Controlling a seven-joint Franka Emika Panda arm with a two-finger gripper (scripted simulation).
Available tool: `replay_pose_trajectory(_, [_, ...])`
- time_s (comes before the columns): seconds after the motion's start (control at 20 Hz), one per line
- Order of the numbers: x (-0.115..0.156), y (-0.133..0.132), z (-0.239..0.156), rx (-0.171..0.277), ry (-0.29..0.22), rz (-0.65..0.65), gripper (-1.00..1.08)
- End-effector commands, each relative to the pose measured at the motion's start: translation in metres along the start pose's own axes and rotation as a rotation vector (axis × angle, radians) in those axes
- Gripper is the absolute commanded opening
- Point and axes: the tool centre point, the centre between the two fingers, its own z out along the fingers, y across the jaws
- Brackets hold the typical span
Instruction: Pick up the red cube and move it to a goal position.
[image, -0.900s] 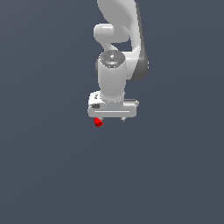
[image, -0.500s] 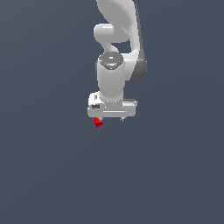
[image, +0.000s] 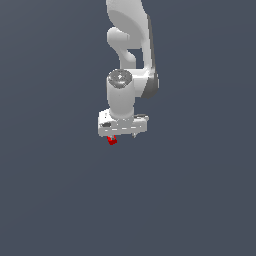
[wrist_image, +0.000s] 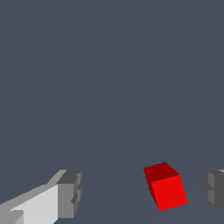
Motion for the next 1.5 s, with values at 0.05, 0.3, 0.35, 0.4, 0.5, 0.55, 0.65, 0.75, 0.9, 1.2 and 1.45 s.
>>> replay_pose_trajectory(0.05, [-0.016,0.01,0.023,0.0,-0.002,-0.058,1.0])
replay_pose_trajectory(0.3, [-0.038,0.028,0.056,0.0,-0.003,-0.144,1.0])
replay_pose_trajectory(0.35, [-0.042,0.031,0.062,0.0,-0.004,-0.159,1.0])
replay_pose_trajectory(0.4, [-0.045,0.034,0.067,0.0,-0.004,-0.173,1.0])
replay_pose_trajectory(0.5, [-0.051,0.04,0.077,0.0,-0.004,-0.198,1.0])
replay_pose_trajectory(0.55, [-0.053,0.042,0.082,0.0,-0.005,-0.209,1.0])
replay_pose_trajectory(0.65, [-0.057,0.047,0.089,0.0,-0.005,-0.228,1.0])
replay_pose_trajectory(0.75, [-0.06,0.051,0.096,0.0,-0.005,-0.244,1.0])
replay_pose_trajectory(0.9, [-0.063,0.055,0.102,0.0,-0.006,-0.26,1.0])
replay_pose_trajectory(1.2, [-0.064,0.057,0.105,-0.001,-0.006,-0.267,-1.0])
replay_pose_trajectory(1.45, [-0.064,0.057,0.105,-0.001,-0.006,-0.267,-1.0])
